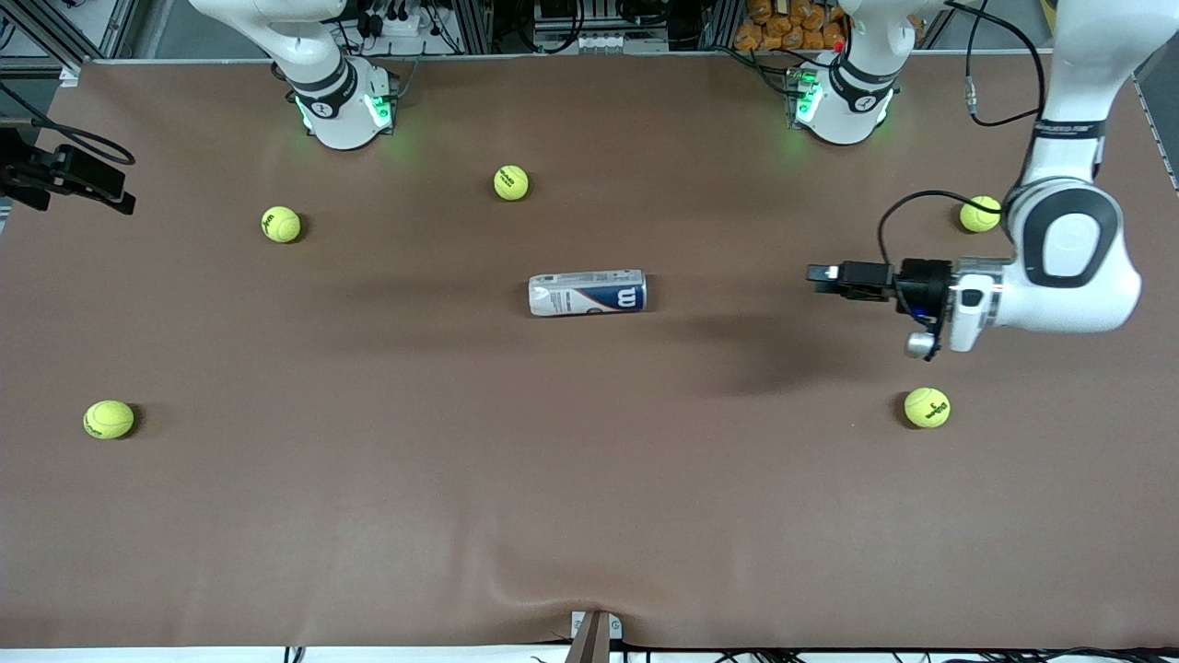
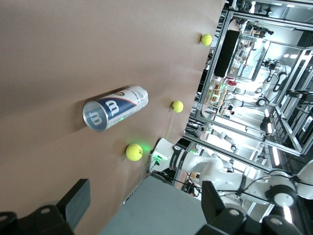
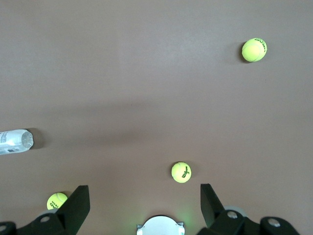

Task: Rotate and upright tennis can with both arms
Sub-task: 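Move the left gripper toward the open end of the lying can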

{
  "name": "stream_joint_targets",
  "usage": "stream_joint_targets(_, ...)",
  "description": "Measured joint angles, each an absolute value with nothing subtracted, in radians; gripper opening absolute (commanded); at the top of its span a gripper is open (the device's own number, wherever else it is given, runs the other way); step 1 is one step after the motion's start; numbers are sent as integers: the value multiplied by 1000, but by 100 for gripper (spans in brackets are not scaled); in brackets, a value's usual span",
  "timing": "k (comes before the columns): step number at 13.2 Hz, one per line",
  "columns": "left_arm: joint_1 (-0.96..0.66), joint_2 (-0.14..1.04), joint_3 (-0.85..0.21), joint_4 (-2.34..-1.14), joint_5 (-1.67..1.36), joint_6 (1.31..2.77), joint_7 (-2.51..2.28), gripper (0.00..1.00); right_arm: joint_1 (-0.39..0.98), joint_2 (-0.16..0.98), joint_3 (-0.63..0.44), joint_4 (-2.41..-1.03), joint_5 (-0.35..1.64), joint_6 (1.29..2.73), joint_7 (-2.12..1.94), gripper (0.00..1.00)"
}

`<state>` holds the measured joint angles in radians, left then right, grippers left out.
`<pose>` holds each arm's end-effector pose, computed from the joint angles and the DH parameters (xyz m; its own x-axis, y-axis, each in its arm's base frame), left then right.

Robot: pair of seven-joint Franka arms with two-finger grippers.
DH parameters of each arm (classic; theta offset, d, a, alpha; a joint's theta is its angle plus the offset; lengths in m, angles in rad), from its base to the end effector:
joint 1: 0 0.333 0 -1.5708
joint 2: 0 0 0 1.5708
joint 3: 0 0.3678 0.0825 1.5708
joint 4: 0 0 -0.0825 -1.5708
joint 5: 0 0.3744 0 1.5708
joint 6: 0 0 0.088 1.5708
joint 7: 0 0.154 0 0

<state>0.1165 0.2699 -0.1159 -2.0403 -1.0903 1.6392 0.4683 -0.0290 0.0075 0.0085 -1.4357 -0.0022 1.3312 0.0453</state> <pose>0.5370 -0.1275 0.3624 0.9477 -0.1586 -0.2768 0.1913 -0.4116 0.8910 0.5162 -0.0110 0.6668 0.9916 -0.0661 -0.1116 -0.0657 -0.9978 0.0072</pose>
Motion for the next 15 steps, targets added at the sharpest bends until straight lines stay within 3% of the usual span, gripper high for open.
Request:
stream_joint_targets(5,106,283,-195,-2209,-1260,1763,681,100,-72,7,9,-1434,14,1333,47,100)
stream_joint_targets(15,55,428,-268,-2255,-1467,1897,925,100,-72,7,16,-1430,14,1335,47,100)
